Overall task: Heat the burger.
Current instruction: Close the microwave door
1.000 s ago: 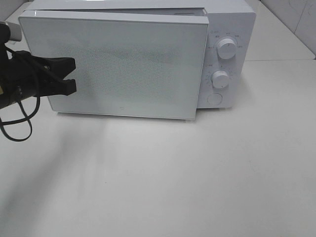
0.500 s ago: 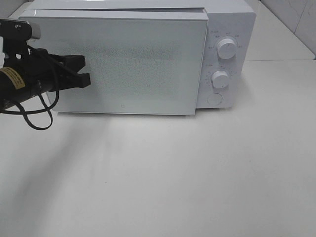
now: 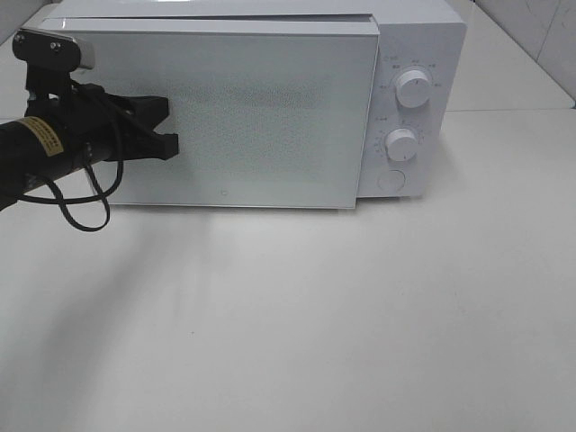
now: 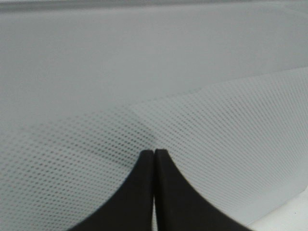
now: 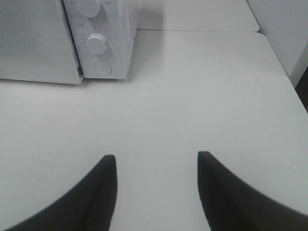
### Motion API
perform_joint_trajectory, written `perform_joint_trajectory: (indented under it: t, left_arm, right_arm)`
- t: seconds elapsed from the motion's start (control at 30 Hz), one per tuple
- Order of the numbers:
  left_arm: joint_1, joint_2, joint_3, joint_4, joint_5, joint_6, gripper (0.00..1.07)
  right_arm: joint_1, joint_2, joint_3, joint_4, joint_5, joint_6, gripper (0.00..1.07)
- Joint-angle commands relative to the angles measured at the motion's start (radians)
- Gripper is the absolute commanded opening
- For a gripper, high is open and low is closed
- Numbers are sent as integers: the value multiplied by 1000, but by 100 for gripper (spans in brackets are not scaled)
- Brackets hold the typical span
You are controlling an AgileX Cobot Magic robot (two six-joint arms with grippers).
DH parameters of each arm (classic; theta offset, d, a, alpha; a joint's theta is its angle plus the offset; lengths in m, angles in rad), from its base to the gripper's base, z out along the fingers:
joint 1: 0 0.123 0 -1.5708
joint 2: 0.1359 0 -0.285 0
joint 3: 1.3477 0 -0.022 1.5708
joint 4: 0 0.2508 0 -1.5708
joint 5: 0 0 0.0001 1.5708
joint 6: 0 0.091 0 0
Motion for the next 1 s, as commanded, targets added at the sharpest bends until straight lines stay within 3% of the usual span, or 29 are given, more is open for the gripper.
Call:
perform_joint_trajectory:
  t: [0.03,0.2,0.7,0.77,1.0]
  left_arm:
    - [-10,5,-35,-31,3,5,0]
    - [-35,5,-76,-149,47,107,0]
    - [-82,38,-138,-225,68,134,0]
    - [-110,57,-176,-257,68,161,0]
    - [-166,100,-281,-286,113,161,0]
  right_arm:
    - [-3,-27,1,-2,-9,-6,53]
    - [-3,-27,1,-2,-9,-6,53]
    - [-3,-27,1,-2,-9,-6,53]
    - [-3,-27,1,-2,-9,-6,53]
    - [-3,-27,1,-2,-9,-6,53]
